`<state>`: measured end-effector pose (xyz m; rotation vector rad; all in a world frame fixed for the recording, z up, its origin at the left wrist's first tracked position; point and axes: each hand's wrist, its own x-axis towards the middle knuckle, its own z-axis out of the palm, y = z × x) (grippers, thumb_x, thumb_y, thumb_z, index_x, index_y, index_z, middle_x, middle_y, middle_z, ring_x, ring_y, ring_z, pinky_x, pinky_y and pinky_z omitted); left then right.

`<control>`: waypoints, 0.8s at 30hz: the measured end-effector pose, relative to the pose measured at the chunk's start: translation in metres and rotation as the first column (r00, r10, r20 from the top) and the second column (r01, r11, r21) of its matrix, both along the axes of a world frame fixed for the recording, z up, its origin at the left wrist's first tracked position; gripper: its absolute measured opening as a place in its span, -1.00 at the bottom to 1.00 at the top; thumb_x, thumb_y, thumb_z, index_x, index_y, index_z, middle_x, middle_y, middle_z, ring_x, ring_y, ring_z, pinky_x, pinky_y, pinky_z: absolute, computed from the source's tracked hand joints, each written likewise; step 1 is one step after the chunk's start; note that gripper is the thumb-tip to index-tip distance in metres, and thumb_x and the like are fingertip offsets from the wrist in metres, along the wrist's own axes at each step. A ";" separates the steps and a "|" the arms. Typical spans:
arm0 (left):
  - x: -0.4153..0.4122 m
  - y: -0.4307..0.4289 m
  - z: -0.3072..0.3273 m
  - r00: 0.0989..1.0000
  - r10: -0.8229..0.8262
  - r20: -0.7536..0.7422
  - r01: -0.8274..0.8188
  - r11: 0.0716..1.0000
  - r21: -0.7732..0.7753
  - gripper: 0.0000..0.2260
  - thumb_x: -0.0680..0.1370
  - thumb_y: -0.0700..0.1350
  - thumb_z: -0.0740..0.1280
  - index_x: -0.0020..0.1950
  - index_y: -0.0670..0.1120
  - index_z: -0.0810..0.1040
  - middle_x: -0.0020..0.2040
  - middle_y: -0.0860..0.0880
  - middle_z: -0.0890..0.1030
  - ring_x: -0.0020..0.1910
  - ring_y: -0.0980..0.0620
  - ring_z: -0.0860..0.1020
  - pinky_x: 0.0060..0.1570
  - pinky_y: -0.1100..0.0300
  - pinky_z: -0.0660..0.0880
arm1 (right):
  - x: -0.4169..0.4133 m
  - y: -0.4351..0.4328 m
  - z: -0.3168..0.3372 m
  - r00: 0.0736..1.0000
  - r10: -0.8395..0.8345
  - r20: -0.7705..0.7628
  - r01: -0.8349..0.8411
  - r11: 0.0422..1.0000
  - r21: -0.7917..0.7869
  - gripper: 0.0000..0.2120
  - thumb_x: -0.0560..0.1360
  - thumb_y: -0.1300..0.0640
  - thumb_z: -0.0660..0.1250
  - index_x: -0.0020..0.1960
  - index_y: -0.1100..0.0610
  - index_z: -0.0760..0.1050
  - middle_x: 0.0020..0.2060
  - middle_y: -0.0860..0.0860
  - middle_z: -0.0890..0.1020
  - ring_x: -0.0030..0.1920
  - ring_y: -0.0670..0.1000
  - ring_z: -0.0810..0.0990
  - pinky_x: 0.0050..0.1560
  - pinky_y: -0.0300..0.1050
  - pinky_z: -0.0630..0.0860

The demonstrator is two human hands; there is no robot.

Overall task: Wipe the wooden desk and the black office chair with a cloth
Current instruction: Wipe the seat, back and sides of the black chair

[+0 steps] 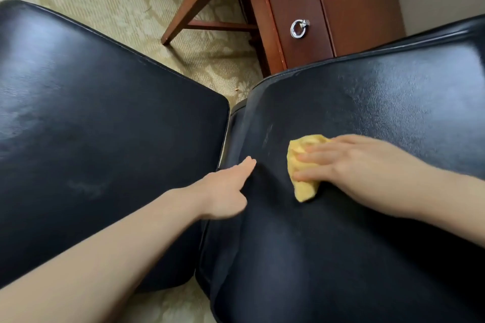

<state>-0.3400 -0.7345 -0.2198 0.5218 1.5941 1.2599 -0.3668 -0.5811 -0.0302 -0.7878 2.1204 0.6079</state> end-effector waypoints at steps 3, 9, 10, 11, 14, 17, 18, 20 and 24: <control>0.004 0.007 -0.001 0.998 -0.038 0.041 0.038 0.999 0.013 -0.24 0.51 -0.24 0.14 0.51 0.21 -0.23 0.52 0.03 0.17 0.46 -0.05 0.21 0.40 0.09 0.24 | -0.030 0.008 -0.003 0.993 0.042 -0.106 -0.035 0.997 0.064 -0.61 0.57 0.13 0.21 0.30 -0.24 0.39 0.34 -0.24 0.41 0.38 -0.11 0.35 0.33 -0.17 0.24; 0.008 0.014 0.001 0.999 -0.052 0.008 0.052 0.998 0.032 -0.22 0.51 -0.31 0.11 0.51 0.19 -0.26 0.50 0.01 0.15 0.45 -0.16 0.18 0.39 0.12 0.15 | -0.090 0.014 -0.050 0.959 0.075 -0.275 -0.046 0.993 0.112 -0.62 0.56 0.23 0.13 0.27 -0.13 0.37 0.21 -0.14 0.44 0.29 -0.03 0.35 0.22 -0.11 0.26; 0.007 0.015 0.001 0.998 -0.059 -0.014 0.059 0.998 0.037 -0.23 0.51 -0.31 0.11 0.52 0.17 -0.26 0.52 0.03 0.12 0.46 -0.07 0.15 0.39 0.23 0.06 | -0.098 0.013 -0.061 0.952 0.072 -0.297 -0.039 0.993 0.114 -0.64 0.55 0.23 0.14 0.27 -0.10 0.39 0.22 -0.12 0.45 0.30 -0.01 0.34 0.24 -0.09 0.26; 0.006 0.015 0.000 0.997 -0.064 -0.035 0.065 0.997 0.043 -0.23 0.52 -0.31 0.10 0.52 0.16 -0.27 0.53 0.08 0.08 0.46 0.04 0.10 0.33 0.33 -0.04 | -0.104 0.010 -0.072 0.945 0.074 -0.320 -0.035 0.991 0.126 -0.64 0.55 0.23 0.14 0.27 -0.08 0.39 0.22 -0.09 0.46 0.31 0.01 0.34 0.26 -0.07 0.25; 0.003 0.014 -0.002 0.994 -0.071 -0.081 0.077 0.994 0.071 -0.24 0.51 -0.31 0.10 0.52 0.15 -0.26 0.54 0.18 -0.02 0.35 0.29 -0.02 0.25 0.40 -0.19 | -0.119 0.001 -0.105 0.929 0.056 -0.365 0.009 0.985 0.175 -0.66 0.54 0.17 0.17 0.28 -0.05 0.38 0.21 -0.04 0.48 0.29 0.05 0.35 0.29 -0.04 0.23; 0.004 0.014 -0.004 0.991 -0.078 -0.111 0.088 0.992 0.092 -0.23 0.50 -0.31 0.11 0.52 0.13 -0.26 0.54 0.23 -0.10 0.39 0.30 0.02 0.33 0.37 -0.25 | -0.121 -0.011 -0.139 0.934 0.082 -0.347 0.004 0.971 0.240 -0.69 0.53 0.09 0.21 0.27 -0.01 0.40 0.21 0.00 0.49 0.29 0.07 0.35 0.31 -0.03 0.23; 0.004 0.014 -0.005 0.990 -0.069 -0.120 0.080 0.992 0.097 -0.23 0.49 -0.31 0.11 0.52 0.13 -0.26 0.53 0.25 -0.15 0.39 0.32 0.02 0.35 0.35 -0.27 | -0.119 -0.015 -0.151 0.940 0.108 -0.325 -0.017 0.962 0.273 -0.70 0.52 0.06 0.22 0.25 0.00 0.41 0.21 0.00 0.50 0.29 0.07 0.36 0.32 -0.03 0.23; 0.004 0.013 -0.008 0.990 -0.047 -0.133 0.062 0.992 0.112 -0.22 0.48 -0.31 0.12 0.53 0.12 -0.25 0.51 0.29 -0.21 0.41 0.35 -0.02 0.38 0.31 -0.30 | -0.113 -0.020 -0.170 0.953 0.152 -0.260 -0.055 0.936 0.348 -0.70 0.53 0.01 0.22 0.25 0.00 0.43 0.21 0.00 0.50 0.30 0.07 0.36 0.32 -0.03 0.18; 0.003 0.004 -0.016 0.987 0.008 -0.159 0.012 0.992 0.122 -0.24 0.47 -0.34 0.10 0.54 0.12 -0.15 0.53 0.25 -0.14 0.47 0.33 -0.18 0.39 0.30 -0.31 | -0.087 -0.030 -0.197 0.982 0.162 -0.095 -0.105 0.895 0.433 -0.64 0.56 -0.02 0.19 0.33 0.03 0.39 0.29 0.04 0.47 0.34 0.10 0.33 0.33 -0.02 0.17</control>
